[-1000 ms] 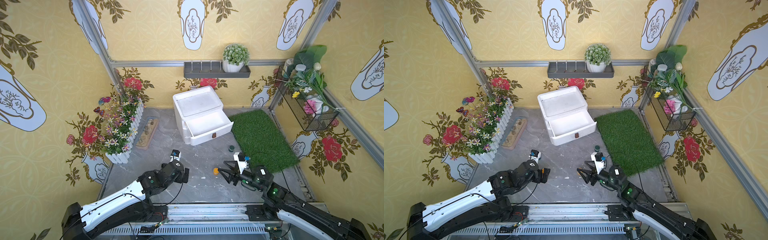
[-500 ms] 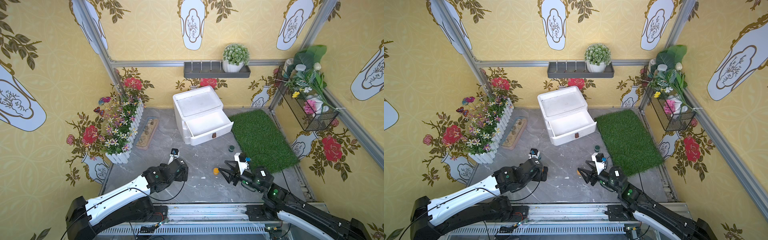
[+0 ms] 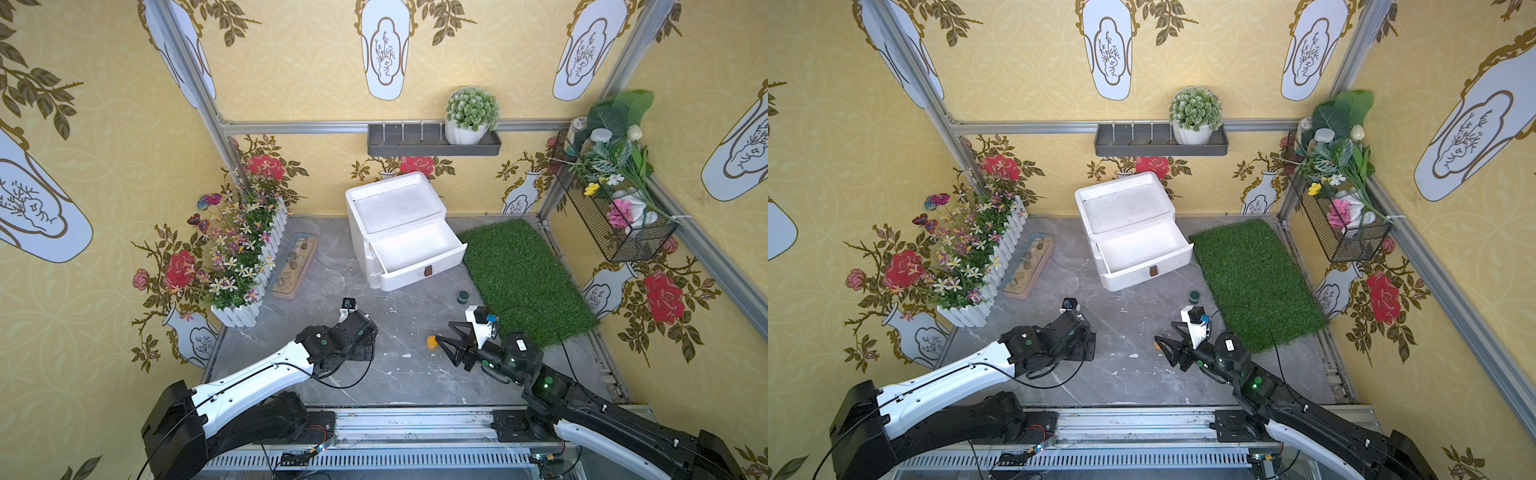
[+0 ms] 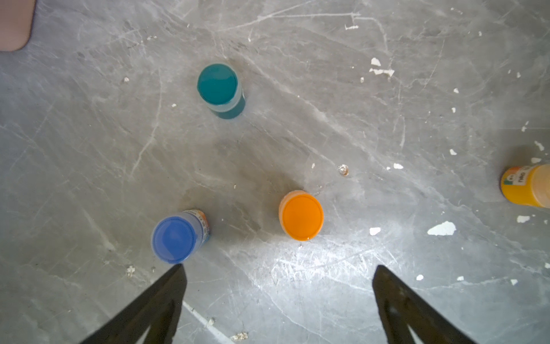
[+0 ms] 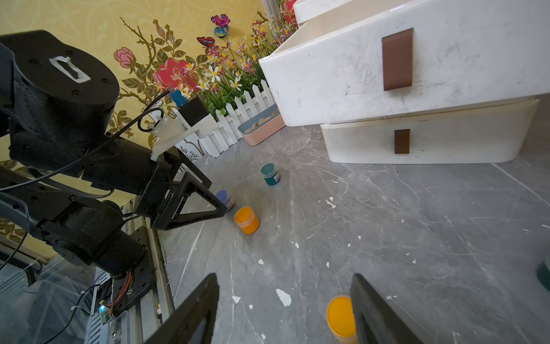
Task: Put the paint cans in the drawer according to color
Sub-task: Pick up the paint can at the center of the board.
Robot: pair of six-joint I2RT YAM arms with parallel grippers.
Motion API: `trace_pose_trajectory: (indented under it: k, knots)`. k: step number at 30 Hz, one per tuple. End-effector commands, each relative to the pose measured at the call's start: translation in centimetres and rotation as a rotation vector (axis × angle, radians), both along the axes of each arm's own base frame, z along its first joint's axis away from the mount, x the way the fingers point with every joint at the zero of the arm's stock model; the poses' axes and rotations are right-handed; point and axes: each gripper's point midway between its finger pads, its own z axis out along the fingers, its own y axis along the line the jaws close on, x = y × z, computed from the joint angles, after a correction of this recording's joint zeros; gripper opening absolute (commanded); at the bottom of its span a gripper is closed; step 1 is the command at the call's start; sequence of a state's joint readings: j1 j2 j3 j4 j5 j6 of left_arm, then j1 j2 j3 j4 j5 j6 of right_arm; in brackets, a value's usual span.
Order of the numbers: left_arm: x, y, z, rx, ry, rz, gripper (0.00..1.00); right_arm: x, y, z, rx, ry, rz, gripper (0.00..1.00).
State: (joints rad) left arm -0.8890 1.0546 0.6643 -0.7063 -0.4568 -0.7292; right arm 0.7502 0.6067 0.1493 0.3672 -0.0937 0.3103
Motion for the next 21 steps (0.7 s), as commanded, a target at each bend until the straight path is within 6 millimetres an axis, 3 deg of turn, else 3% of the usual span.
trace_pose_trajectory:
  k: [1,15,21]
  knots:
    - [-0.6,0.3,-0.5,0.007,0.038,0.005,1.00,0.4,0.1,1.3,0.023,-0.048,-0.011,0.71]
    - [0.4,0.3,-1.3,0.077,0.076,-0.010,1.00,0.3,0.6,0.9,0.010,-0.036,0.004,0.71]
    - [1.3,-1.4,-2.4,0.061,0.115,-0.060,0.96,0.4,0.7,0.6,0.001,-0.030,0.002,0.71]
